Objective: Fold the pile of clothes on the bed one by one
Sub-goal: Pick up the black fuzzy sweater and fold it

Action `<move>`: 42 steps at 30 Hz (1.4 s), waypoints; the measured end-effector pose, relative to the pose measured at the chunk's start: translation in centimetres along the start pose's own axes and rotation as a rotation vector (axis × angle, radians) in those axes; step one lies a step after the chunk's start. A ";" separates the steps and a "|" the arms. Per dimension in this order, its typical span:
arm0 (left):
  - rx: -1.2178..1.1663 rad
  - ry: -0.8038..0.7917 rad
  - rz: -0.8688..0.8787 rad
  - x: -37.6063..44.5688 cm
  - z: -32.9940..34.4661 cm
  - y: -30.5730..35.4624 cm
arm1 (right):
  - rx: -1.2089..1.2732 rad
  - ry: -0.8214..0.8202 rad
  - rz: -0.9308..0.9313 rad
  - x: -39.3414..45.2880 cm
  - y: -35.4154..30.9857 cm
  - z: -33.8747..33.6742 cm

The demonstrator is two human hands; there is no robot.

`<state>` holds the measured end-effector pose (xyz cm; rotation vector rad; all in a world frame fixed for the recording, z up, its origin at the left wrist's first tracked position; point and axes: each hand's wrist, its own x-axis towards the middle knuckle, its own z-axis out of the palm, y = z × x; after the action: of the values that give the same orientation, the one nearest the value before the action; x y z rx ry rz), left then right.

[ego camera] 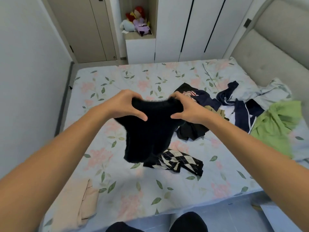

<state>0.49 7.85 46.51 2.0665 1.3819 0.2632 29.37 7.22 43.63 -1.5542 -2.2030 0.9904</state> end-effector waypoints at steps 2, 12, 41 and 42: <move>0.183 -0.119 -0.094 -0.1 -2.2 0.1 | -0.101 0.011 -0.016 -0.3 -1.0 -1.5; 0.258 0.004 -0.154 -1.4 -7.3 -0.1 | -0.113 0.135 -0.031 -0.8 -3.7 -5.6; -0.002 0.126 -0.367 -13.5 45.8 -28.2 | -0.097 -0.015 0.146 -9.5 25.0 43.2; 0.006 0.092 -0.367 -14.3 48.1 -29.2 | -0.115 -0.050 0.142 -10.3 26.2 45.4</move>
<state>-4.42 -16.26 -6.10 1.7800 1.7851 0.1980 26.40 -14.11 -5.23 -1.7769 -2.2450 0.9679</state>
